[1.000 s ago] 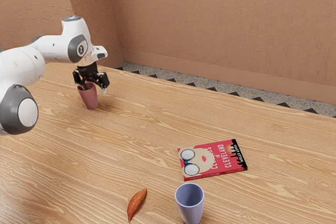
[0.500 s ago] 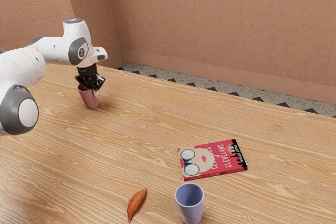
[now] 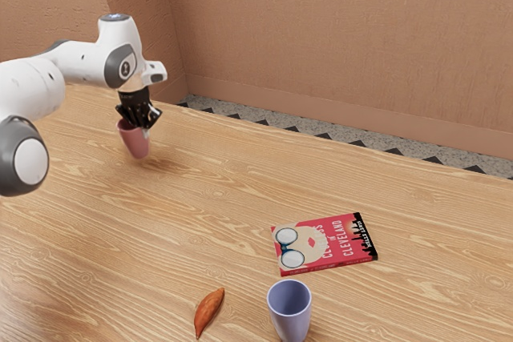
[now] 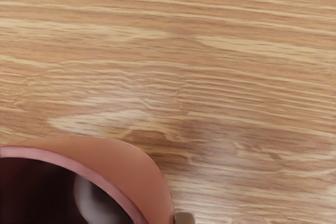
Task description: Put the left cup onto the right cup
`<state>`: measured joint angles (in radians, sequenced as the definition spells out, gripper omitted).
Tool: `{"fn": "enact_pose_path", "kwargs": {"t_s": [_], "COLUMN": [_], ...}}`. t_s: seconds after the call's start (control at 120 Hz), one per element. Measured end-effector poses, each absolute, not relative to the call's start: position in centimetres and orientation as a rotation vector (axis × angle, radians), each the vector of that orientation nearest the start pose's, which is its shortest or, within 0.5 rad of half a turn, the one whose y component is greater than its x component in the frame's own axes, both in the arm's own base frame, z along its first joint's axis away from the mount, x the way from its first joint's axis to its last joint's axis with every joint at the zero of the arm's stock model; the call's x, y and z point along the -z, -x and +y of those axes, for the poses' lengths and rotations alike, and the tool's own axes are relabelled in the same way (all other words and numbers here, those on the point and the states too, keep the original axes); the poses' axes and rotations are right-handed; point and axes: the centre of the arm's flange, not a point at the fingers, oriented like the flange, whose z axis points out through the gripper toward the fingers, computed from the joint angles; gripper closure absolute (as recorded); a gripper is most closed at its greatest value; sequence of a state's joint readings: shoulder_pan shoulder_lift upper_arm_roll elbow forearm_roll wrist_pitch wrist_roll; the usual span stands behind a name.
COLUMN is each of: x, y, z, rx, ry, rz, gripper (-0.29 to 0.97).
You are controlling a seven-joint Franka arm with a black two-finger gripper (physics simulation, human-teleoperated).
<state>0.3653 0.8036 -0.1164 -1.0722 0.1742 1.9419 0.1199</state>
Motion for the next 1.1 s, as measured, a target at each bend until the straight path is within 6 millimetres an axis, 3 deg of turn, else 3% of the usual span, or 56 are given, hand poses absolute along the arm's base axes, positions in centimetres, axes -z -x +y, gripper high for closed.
{"fn": "enact_pose_path", "kwargs": {"t_s": [0.075, 0.192, 0.3, 0.725, 0.933, 1.1], "x": [-37.6, -40.2, -42.1, -44.6, -45.3, -45.7], "y": [-73.4, -72.9, -71.4, -65.4, -64.2, -63.2], "z": [20.7, 15.5, 12.0, -1.0, -8.6, -13.6], "rx": [0.092, 0.102, 0.09, 0.024, 0.043, 0.054], "ry": [3.041, 3.043, 3.04, 3.043, 3.054, 3.072], "rz": [-0.127, -0.039, 0.009, 0.169, 0.295, 0.366], "gripper": [0.78, 0.78, 0.78, 0.78, 0.78, 0.78]}}
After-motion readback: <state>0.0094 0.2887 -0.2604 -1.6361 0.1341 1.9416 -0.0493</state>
